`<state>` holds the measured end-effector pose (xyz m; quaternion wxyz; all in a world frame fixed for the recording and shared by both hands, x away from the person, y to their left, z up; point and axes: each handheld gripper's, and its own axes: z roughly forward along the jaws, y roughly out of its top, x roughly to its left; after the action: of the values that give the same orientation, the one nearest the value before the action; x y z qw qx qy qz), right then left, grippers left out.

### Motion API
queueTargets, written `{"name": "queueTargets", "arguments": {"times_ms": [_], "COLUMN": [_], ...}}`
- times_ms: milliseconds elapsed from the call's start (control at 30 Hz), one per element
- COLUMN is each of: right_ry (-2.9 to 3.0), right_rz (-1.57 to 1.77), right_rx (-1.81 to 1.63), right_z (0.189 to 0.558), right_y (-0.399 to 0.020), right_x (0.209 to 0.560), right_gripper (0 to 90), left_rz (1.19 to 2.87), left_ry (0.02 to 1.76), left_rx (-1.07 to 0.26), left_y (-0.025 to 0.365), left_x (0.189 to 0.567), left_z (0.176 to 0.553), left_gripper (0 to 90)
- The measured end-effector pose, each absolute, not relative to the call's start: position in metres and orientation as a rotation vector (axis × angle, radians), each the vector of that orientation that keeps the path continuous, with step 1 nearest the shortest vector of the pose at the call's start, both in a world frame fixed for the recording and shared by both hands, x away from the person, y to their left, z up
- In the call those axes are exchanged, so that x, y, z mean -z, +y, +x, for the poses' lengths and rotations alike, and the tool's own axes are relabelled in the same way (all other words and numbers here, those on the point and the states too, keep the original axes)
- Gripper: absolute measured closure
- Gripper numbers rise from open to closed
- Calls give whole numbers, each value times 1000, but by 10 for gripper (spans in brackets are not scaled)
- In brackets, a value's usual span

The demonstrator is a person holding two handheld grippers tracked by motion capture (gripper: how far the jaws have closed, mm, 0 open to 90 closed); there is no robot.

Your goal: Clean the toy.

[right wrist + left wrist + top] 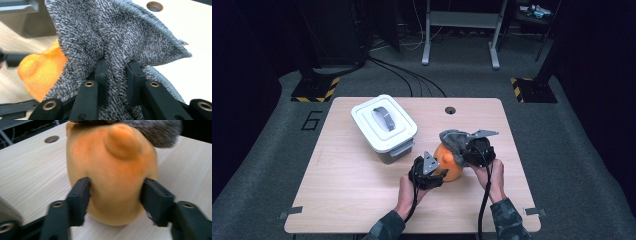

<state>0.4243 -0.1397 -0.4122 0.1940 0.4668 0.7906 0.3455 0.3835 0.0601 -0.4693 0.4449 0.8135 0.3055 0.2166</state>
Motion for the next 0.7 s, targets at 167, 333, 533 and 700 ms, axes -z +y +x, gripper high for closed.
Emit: {"name": "queueTargets", "arguments": {"times_ms": [167, 333, 533, 700], "right_ry": [2233, 2211, 2307, 2266], "right_rz": [1270, 1218, 1206, 1345], "right_rx": [-944, -1006, -870, -838], "right_z": [416, 424, 451, 471], "right_y": [-137, -135, -116, -138], "right_x": [406, 378, 396, 410], "right_gripper": [738, 736, 737, 736], "left_rz": [2015, 2031, 2017, 2017], "left_ry": [717, 682, 690, 690], "left_rx": [-517, -531, -520, -503], "left_y": [62, 59, 63, 65], "left_x": [474, 475, 479, 480], "left_z": [381, 378, 374, 373], "left_gripper": [642, 695, 719, 722]}}
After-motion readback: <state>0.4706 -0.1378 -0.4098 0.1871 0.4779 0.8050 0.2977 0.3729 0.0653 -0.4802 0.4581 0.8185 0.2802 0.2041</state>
